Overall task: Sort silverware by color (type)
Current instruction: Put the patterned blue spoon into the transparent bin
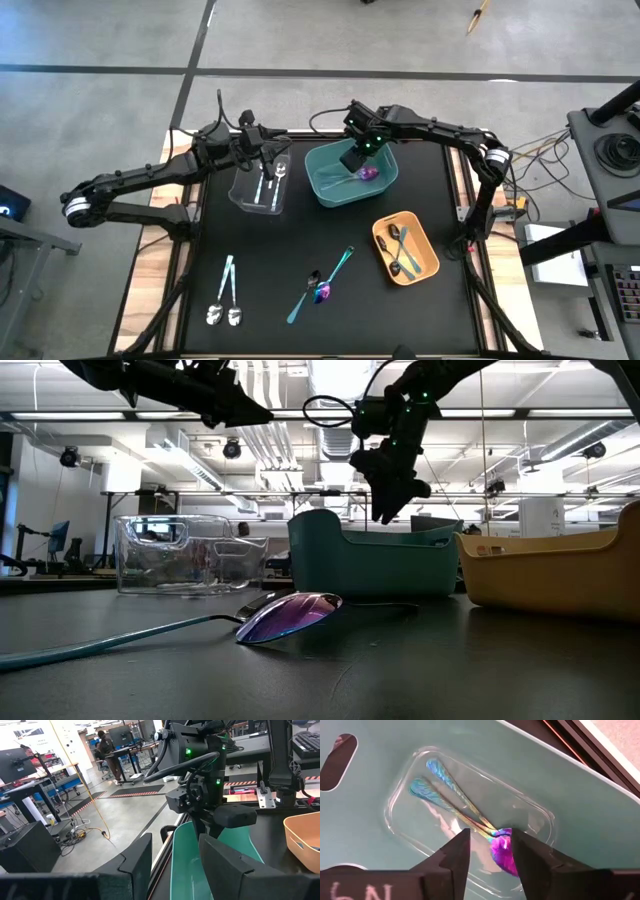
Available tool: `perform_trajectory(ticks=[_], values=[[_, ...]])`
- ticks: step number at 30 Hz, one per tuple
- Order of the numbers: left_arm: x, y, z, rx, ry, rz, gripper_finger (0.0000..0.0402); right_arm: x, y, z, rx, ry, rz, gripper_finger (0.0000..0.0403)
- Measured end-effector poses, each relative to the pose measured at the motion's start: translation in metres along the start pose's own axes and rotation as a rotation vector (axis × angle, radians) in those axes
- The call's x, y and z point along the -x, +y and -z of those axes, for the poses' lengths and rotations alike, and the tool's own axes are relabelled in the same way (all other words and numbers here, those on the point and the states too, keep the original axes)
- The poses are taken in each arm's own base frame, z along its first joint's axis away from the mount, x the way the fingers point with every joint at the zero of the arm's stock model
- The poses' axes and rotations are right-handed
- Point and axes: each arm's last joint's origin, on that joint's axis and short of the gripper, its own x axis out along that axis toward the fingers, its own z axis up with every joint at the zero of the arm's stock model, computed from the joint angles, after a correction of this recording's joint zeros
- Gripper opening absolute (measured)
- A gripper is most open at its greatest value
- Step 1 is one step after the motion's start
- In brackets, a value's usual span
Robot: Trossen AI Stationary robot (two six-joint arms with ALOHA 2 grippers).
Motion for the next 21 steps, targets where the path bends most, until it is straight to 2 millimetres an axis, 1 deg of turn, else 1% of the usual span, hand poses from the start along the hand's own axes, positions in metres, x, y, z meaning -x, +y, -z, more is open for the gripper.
perform_trajectory(ticks=[6, 13, 16, 21], values=[[0.000, 0.000, 0.000, 0.004, 0.001, 0.000, 0.0146, 0.001, 0.000, 0.000, 0.002, -0.005, -0.002, 0.0152], [0.000, -0.002, 0.004, 0.075, 0.046, 0.014, 0.0146, 0.009, 0.002, 0.001, 0.021, -0.024, -0.007, 0.0145], [0.000, -0.004, 0.007, 0.123, 0.079, 0.023, 0.0146, 0.016, 0.009, 0.003, 0.053, -0.046, -0.019, 0.0138], [0.001, -0.015, 0.010, 0.200, 0.134, 0.071, 0.0146, 0.032, 0.029, 0.006, 0.139, -0.131, -0.033, 0.0128]])
